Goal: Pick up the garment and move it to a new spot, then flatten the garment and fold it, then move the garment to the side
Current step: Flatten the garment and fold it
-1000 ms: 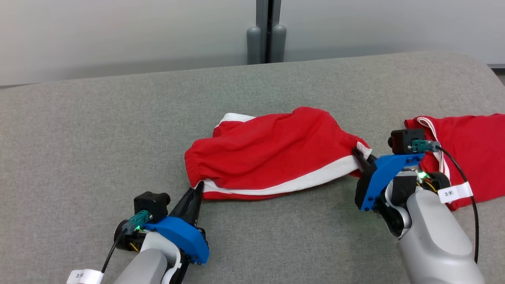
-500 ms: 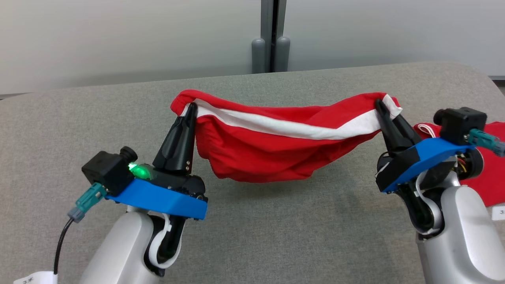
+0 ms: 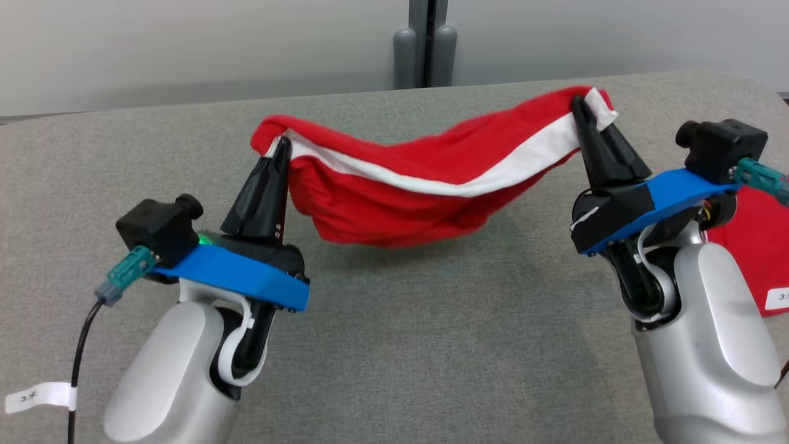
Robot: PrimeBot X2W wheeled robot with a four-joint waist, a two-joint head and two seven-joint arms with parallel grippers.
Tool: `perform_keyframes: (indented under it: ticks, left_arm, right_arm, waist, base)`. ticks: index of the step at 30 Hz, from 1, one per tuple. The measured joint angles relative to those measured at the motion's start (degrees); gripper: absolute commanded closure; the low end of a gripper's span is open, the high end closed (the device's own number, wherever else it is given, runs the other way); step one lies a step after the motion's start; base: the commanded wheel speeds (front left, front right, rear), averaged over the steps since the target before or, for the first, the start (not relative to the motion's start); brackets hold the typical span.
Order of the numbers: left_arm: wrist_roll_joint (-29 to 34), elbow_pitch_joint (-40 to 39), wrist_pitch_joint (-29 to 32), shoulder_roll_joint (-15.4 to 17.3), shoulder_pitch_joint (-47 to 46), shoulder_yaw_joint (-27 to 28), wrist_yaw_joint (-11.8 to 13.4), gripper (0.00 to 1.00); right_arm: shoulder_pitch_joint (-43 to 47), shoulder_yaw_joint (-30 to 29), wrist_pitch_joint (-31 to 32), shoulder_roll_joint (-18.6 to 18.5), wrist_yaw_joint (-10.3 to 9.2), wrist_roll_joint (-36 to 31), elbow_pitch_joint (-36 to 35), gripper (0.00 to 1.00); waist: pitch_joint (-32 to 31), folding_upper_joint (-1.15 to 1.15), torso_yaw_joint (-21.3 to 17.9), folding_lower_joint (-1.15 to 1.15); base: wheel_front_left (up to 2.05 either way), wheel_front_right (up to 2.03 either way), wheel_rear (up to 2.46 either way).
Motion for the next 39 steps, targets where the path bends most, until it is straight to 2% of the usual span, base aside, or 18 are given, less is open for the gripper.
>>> perform_keyframes:
  ticks: [4,13,17,18,19,20,21,22,26,34,39]
  left_arm:
    - [1.9,1.5,-1.6,-0.5,-1.4,-0.6,0.3,1.00]
    - [0.6,10.5,2.8,-0.8,6.5,-5.2,-0.1,1.00]
    - [0.1,13.0,5.0,-0.7,8.3,-6.8,-0.3,1.00]
    - [-0.2,13.4,5.6,-0.7,8.5,-7.0,-0.5,1.00]
    - [-0.6,13.8,6.3,-0.7,8.8,-7.1,-0.6,1.00]
    - [-0.9,13.9,7.0,-0.6,9.0,-7.3,-0.7,1.00]
    - [-1.0,14.1,7.9,-0.3,9.3,-7.6,-0.7,0.66]
    - [-1.0,14.1,8.3,0.1,9.6,-7.7,-0.7,0.00]
    - [-1.0,12.4,7.4,0.8,10.4,-7.3,-0.2,0.00]
    - [-0.9,7.9,-3.1,1.8,14.7,-2.8,1.5,0.00]
    - [0.7,6.8,-5.4,2.0,16.8,0.6,1.7,0.00]
  right_arm:
    - [-1.1,-0.2,-4.4,0.0,0.00,-0.8,4.1,1.00]
    - [5.9,-3.6,-3.0,0.0,0.00,-3.6,18.2,1.00]
    - [7.9,-4.7,-2.2,0.0,0.00,-6.2,22.3,1.00]
    - [8.3,-5.1,-1.8,0.0,0.01,-6.3,23.0,0.85]
    - [8.8,-5.4,-1.3,0.0,0.01,-6.6,23.6,0.53]
    - [9.2,-5.6,-0.9,0.0,0.01,-6.7,23.9,0.00]
    - [9.6,-5.9,-0.7,0.0,0.01,-6.8,23.9,0.00]
    - [10.0,-6.2,-0.5,0.0,0.01,-6.8,23.8,0.00]
    - [12.5,-6.9,-2.0,0.0,0.00,-7.3,20.0,0.00]
    - [20.8,-7.2,-7.2,0.0,0.00,-10.3,5.0,0.00]
    - [25.3,-6.5,-9.3,0.0,0.01,-11.6,-2.4,0.00]
  waist:
    - [0.6,0.00,0.9,0.00]
    - [1.2,0.00,2.7,0.00]
    - [0.9,0.00,3.3,0.00]
    - [0.7,0.00,3.5,0.00]
    - [0.6,0.00,3.5,0.00]
    - [0.4,0.00,3.6,0.00]
    - [0.2,0.00,3.6,0.00]
    - [-0.2,0.00,3.7,0.00]
    - [-1.4,0.00,3.6,0.00]
    - [-4.7,0.00,3.1,0.00]
    - [-6.3,0.00,2.8,0.00]
  base:
    - [0.00,0.00,0.00]
    - [0.00,0.00,0.00]
    - [0.00,0.00,0.00]
    - [0.00,0.00,0.00]
    - [0.00,0.00,0.00]
    - [0.00,0.00,0.00]
    - [0.00,0.00,0.00]
    - [0.00,0.00,0.00]
    - [0.00,0.00,0.00]
    - [0.00,0.00,0.00]
    - [0.00,0.00,0.00]
